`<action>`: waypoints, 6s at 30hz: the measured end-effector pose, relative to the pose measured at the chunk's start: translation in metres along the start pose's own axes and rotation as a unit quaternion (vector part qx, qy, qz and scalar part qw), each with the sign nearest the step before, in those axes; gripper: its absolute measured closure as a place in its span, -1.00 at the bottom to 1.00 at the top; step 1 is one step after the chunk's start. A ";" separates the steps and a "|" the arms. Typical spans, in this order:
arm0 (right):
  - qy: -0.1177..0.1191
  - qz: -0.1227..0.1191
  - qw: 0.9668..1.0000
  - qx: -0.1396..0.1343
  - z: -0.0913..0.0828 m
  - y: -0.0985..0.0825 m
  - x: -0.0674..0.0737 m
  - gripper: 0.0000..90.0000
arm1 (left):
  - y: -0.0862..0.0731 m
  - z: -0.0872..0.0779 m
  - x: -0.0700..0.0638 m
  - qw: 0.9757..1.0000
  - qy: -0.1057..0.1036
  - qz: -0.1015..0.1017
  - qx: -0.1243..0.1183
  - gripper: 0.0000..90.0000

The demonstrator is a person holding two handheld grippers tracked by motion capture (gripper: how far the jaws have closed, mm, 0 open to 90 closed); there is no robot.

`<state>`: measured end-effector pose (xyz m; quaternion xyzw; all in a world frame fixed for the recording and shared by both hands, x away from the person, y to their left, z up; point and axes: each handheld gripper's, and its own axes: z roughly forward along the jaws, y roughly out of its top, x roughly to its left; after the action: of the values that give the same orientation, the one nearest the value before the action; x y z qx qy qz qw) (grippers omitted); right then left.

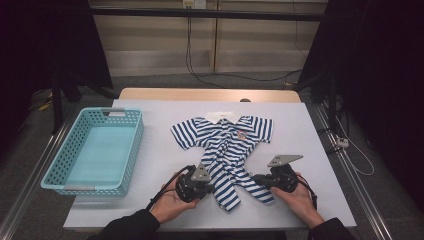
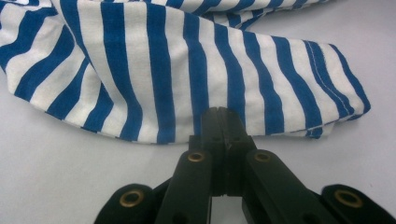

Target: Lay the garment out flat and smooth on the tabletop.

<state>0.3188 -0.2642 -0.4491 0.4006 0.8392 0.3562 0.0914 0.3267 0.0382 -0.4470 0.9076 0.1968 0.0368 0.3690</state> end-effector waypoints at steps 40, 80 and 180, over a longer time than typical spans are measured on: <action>0.001 -0.002 0.999 -0.036 -0.011 0.000 -0.002 0.99 | -0.002 -0.018 0.007 0.997 -0.028 -0.050 -0.055 0.98; -0.038 -0.032 0.995 -0.085 -0.047 0.003 0.013 0.52 | -0.006 -0.056 0.014 0.989 0.092 -0.062 -0.095 0.27; -0.050 0.004 0.998 0.027 -0.025 -0.018 -0.008 0.24 | -0.052 -0.073 0.023 0.988 -0.006 -0.154 -0.004 0.92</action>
<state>0.3021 -0.2907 -0.4436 0.4238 0.8412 0.3132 0.1212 0.3151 0.1290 -0.4315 0.8651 0.3319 -0.0248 0.3753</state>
